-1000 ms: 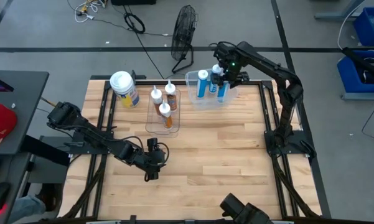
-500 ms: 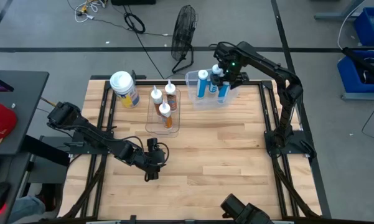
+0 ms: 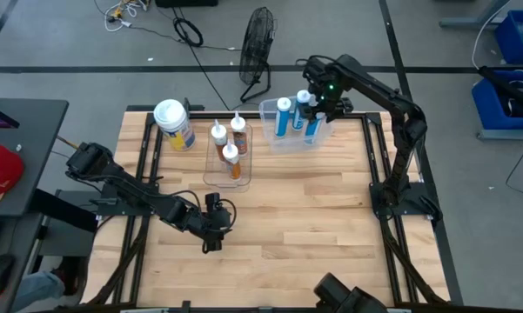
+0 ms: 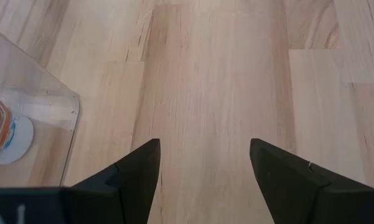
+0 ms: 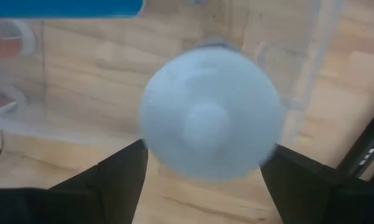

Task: Pick & place silicon tubes, Sealant and Lysol wipes
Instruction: Put the blue sealant into the white bin, then return to Home Position

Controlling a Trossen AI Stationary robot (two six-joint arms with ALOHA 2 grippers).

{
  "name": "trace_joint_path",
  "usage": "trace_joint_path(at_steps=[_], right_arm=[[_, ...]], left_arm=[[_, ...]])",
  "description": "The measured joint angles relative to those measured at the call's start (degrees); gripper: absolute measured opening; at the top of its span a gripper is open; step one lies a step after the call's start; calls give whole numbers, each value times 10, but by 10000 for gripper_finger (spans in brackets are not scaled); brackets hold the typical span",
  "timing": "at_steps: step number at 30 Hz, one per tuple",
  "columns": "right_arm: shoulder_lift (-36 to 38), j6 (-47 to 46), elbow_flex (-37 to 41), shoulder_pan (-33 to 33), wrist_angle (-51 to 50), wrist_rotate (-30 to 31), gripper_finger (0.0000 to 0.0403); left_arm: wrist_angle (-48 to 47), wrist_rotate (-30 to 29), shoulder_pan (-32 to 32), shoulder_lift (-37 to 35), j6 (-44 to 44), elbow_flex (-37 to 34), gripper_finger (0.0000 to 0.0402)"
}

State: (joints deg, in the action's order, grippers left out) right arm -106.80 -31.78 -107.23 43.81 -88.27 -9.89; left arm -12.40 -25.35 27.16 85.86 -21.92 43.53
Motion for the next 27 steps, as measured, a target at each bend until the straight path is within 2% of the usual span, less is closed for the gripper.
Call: trace_joint_path(at_steps=[13,27], right_arm=[[2,22,-124,-35,-17,0,306],[8,89,-143,-132,-17,2,251]], left_arm=[[0,0,0,0,-2,0,252],[1,0,0,0,-4,0,252]])
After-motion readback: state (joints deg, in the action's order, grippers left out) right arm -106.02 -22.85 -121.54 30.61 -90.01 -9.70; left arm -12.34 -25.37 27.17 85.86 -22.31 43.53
